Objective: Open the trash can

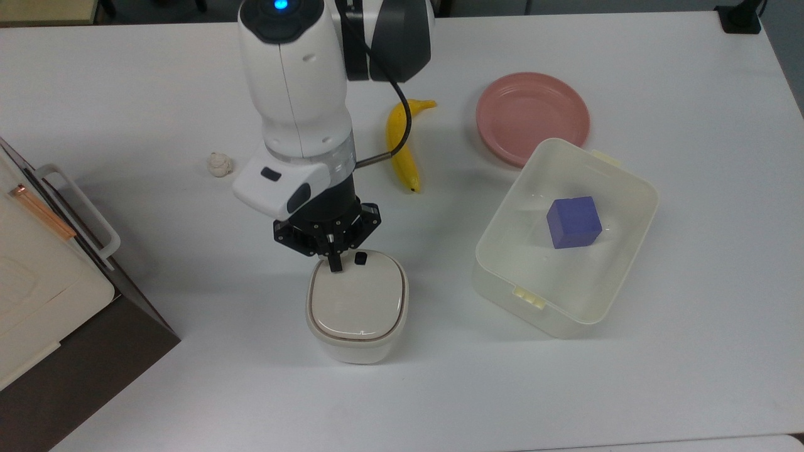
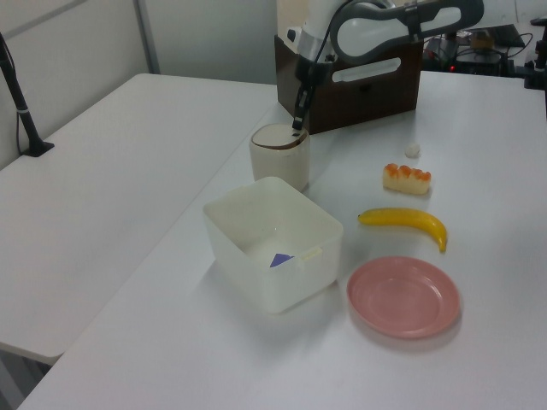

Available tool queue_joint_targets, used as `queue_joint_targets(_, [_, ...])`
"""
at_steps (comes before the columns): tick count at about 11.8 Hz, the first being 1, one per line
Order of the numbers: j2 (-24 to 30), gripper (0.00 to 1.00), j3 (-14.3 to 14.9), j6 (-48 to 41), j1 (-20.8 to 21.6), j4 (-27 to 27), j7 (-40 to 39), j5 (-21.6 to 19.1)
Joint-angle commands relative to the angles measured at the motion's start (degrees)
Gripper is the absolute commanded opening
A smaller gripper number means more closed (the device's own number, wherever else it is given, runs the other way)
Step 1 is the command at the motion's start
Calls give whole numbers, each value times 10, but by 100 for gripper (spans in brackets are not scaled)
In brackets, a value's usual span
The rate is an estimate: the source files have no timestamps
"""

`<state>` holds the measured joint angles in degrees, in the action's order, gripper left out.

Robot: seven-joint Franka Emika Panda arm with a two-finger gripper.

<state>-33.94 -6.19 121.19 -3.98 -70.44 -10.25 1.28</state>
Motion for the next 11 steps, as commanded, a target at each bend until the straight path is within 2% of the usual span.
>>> queue_joint_targets(1, [63,5,12,-45,6,-17,-5,-22])
queue_joint_targets(2, [79,20,13,-59,6,-19,-5,-32])
queue_joint_targets(4, [94,77,14,-91,6,-19,-3,-41])
queue_joint_targets(5, [102,100,14,-110,5,-19,-2,-40])
queue_joint_targets(7, [116,100,14,-140,-1,-28,-1,-37])
queue_joint_targets(11, [177,100,28,-198,-1,-80,5,-32])
